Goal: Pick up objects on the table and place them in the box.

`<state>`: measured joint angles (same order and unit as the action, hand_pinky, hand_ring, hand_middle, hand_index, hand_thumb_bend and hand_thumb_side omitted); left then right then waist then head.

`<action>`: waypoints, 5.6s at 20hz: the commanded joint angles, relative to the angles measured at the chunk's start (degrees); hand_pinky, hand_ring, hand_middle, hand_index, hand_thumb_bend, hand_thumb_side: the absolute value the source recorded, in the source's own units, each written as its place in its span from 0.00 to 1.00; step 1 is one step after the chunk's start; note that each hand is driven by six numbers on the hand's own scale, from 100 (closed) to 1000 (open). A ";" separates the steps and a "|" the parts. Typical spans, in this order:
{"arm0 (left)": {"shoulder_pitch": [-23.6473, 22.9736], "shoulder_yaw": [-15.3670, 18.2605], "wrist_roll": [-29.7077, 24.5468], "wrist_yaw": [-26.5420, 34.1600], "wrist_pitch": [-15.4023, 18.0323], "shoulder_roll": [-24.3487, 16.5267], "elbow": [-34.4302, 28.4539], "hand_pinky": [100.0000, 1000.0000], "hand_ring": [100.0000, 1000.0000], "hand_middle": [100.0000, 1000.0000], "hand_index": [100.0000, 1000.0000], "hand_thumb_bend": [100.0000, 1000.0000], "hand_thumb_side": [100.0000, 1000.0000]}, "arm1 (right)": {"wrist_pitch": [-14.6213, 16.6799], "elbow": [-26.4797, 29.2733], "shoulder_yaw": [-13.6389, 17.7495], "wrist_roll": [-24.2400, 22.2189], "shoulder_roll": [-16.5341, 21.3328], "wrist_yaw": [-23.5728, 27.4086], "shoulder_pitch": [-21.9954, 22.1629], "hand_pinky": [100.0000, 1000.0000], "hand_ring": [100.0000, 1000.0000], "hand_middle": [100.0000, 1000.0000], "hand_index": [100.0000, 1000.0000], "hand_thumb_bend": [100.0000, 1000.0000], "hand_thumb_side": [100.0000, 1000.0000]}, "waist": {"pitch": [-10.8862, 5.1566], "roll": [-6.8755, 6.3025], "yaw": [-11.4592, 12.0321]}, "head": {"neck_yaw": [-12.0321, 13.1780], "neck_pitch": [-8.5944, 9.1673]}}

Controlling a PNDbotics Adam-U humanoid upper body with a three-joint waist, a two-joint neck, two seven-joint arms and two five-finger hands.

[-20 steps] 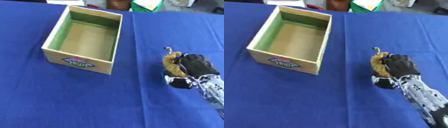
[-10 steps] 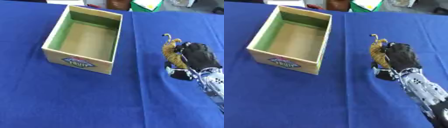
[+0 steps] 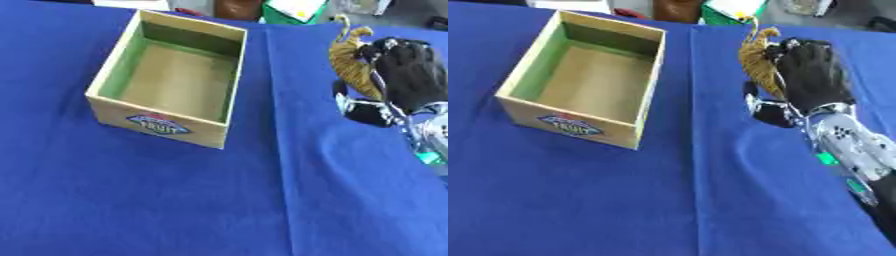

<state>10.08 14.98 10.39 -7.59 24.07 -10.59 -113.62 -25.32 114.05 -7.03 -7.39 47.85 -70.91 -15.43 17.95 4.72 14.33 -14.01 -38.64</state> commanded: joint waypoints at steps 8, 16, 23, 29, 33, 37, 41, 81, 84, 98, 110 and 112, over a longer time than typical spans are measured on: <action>0.35 -0.72 -1.28 0.72 -0.03 -0.74 -0.97 0.51 0.45 0.50 0.70 0.00 0.56 | 3.47 0.54 -2.20 5.57 6.57 7.54 -11.75 0.50 0.50 0.34 0.34 0.00 0.36 | -1.66 0.21 1.93 | -1.93 0.18; 0.12 -1.81 -2.53 1.91 0.23 -1.31 -0.97 0.51 0.45 0.50 0.70 0.00 0.56 | 7.39 0.54 -6.35 1.31 2.82 12.66 -22.09 0.50 0.48 0.34 0.36 0.00 0.37 | -2.37 -0.32 3.21 | -2.70 0.11; 0.25 -3.35 -4.09 3.61 0.87 -2.78 -0.97 0.51 0.45 0.50 0.70 0.00 0.56 | 8.55 0.10 -12.10 -4.44 -5.02 14.25 -31.46 0.50 0.48 0.34 0.37 0.00 0.38 | -3.27 -0.88 3.30 | -3.23 -0.72; 1.04 -4.07 -5.11 4.83 1.35 -3.67 -0.97 0.51 0.46 0.51 0.70 0.00 0.56 | 10.78 -7.13 -17.06 -9.50 -12.48 14.05 -39.69 0.51 0.48 0.34 0.37 0.00 0.39 | -3.20 -0.73 3.24 | -3.50 -0.58; 1.49 -4.08 -5.30 5.25 1.52 -4.03 -0.97 0.51 0.46 0.51 0.70 0.00 0.56 | 12.18 -12.75 -19.66 -12.97 -17.30 13.19 -45.33 0.51 0.49 0.34 0.38 0.00 0.40 | -3.00 -0.52 3.02 | -3.81 -0.54; 1.92 -3.93 -5.25 5.37 1.65 -4.25 -0.97 0.51 0.46 0.51 0.70 0.00 0.56 | 12.10 -18.79 -21.49 -16.69 -20.89 13.74 -51.16 0.51 0.49 0.35 0.38 0.00 0.40 | -2.60 -0.25 2.83 | -3.58 -0.31; 2.00 -3.93 -5.28 5.44 1.56 -4.20 -0.97 0.51 0.46 0.51 0.70 0.00 0.56 | 12.70 -24.90 -21.36 -20.38 -23.11 13.68 -53.14 0.51 0.49 0.35 0.38 0.00 0.39 | -2.57 -0.16 2.87 | -3.44 -0.35; 1.58 -3.80 -6.29 6.27 1.03 -3.83 -0.97 0.51 0.45 0.51 0.70 0.00 0.56 | 25.83 -51.15 -14.82 -42.02 -27.12 12.93 -53.84 0.76 0.79 0.70 0.70 0.00 0.78 | -2.42 -0.70 2.41 | -3.06 -0.65; 1.57 -3.80 -6.40 6.23 0.93 -3.80 -0.97 0.51 0.45 0.51 0.70 0.00 0.57 | 26.35 -50.81 -14.67 -42.67 -26.97 11.70 -53.70 0.79 0.83 0.75 0.77 0.00 0.78 | -2.42 -0.72 2.34 | -3.00 -0.73; 1.52 -3.24 -5.88 5.98 0.92 -3.76 -0.97 0.50 0.45 0.51 0.70 0.00 0.57 | 19.90 -29.03 -9.15 -36.53 -19.38 14.12 -49.92 0.79 0.81 0.77 0.78 0.13 1.00 | -2.36 -0.93 1.56 | -2.00 -0.67; 1.57 -2.68 -4.20 5.80 1.07 -3.78 -0.97 0.50 0.45 0.51 0.70 0.00 0.57 | -2.42 0.18 2.27 -11.62 -8.79 29.19 -37.45 0.80 0.73 0.73 0.82 0.00 1.00 | -2.35 -1.54 0.34 | -0.29 0.12; 1.59 -2.56 -3.79 5.75 1.16 -3.77 -0.97 0.50 0.45 0.51 0.70 0.00 0.57 | -2.55 0.45 3.93 -2.97 -7.62 34.83 -34.72 0.83 0.74 0.75 0.85 0.00 1.00 | -2.21 -1.61 0.21 | 0.10 0.18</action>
<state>11.27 11.86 6.18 -1.60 25.16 -13.19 -113.62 -27.19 113.05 -4.80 -14.70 37.91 -39.07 -49.63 16.60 3.60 14.55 -14.21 -39.06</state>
